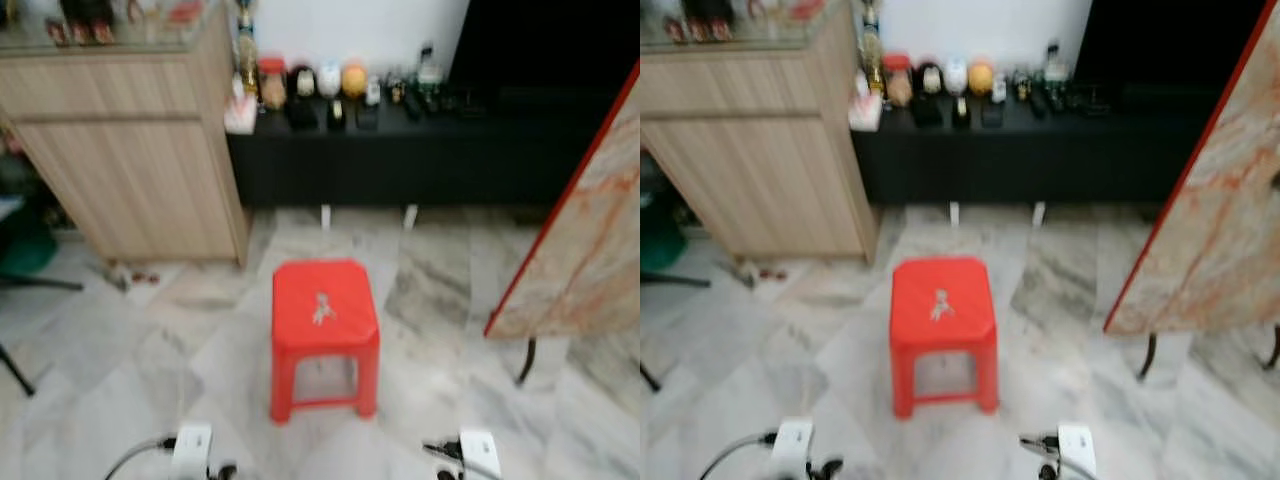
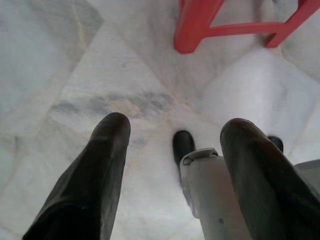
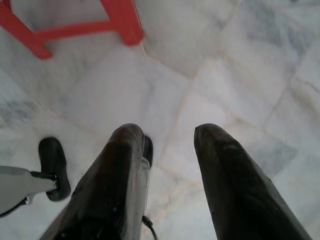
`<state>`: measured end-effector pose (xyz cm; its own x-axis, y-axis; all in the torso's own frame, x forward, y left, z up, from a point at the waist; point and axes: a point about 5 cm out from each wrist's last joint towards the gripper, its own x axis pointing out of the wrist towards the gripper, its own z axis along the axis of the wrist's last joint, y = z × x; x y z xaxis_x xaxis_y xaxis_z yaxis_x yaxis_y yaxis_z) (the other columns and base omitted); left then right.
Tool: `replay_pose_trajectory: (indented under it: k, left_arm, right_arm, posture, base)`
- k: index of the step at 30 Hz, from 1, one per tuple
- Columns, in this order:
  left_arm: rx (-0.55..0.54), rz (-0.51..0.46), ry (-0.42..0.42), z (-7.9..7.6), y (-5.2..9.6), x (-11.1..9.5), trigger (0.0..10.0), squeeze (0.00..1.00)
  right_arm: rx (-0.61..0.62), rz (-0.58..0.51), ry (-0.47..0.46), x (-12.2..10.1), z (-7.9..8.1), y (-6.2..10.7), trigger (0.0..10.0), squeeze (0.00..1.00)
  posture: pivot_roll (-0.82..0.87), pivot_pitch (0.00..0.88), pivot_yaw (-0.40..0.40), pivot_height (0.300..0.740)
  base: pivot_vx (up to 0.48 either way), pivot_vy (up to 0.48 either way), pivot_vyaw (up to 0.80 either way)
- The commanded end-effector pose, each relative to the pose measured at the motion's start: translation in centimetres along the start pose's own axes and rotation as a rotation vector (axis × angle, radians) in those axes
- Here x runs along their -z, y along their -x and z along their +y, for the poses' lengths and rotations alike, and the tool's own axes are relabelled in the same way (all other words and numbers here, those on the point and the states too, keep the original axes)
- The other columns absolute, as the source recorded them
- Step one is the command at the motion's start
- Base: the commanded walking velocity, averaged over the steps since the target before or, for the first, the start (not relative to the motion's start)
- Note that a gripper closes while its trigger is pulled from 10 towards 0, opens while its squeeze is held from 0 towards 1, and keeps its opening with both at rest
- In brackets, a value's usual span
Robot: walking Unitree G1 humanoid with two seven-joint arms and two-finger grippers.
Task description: Hang keys on a hook
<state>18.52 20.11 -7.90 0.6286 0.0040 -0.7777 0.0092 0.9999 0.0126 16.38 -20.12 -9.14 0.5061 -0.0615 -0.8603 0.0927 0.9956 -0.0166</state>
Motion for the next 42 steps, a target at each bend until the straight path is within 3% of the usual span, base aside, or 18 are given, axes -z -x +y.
replay_pose_trajectory:
  k: [1, 14, 30, 35, 42]
  left_arm:
    - [0.011, 0.017, -0.007, -0.36, 0.04, 0.45, 10.0, 0.00]
    - [0.010, 0.016, -0.005, -0.38, 0.04, 0.45, 10.0, 0.00]
    - [0.013, 0.013, -0.011, -0.35, 0.00, 0.27, 10.0, 0.00]
    - [0.013, 0.018, -0.011, -0.37, -0.02, 0.27, 10.0, 0.00]
    - [0.013, 0.019, -0.013, -0.40, -0.02, 0.28, 10.0, 0.00]
  right_arm:
    - [0.009, 0.025, 0.001, 0.74, -0.33, 0.12, 10.0, 0.00]
    - [0.030, 0.020, 0.011, 0.70, -0.47, 0.13, 10.0, 0.00]
    - [0.029, 0.017, 0.019, 0.52, -0.45, 0.10, 10.0, 0.00]
    - [0.019, 0.015, 0.067, 0.34, -0.47, 0.08, 10.0, 0.00]
    - [0.022, 0.038, 0.109, 0.40, -0.60, 0.08, 10.0, 0.00]
  posture:
    - [-0.06, 0.017, -0.016, 0.740]
    - [-0.06, 0.019, -0.017, 0.740]
    - [-0.06, 0.038, -0.019, 0.740]
    - [-0.06, 0.044, -0.020, 0.740]
    - [-0.06, 0.048, -0.020, 0.740]
  base:
    - [0.000, 0.319, 0.00]
    - [0.000, 0.316, 0.00]
    - [0.000, 0.000, 0.00]
    - [0.000, 0.000, 0.00]
    - [0.000, 0.000, 0.74]
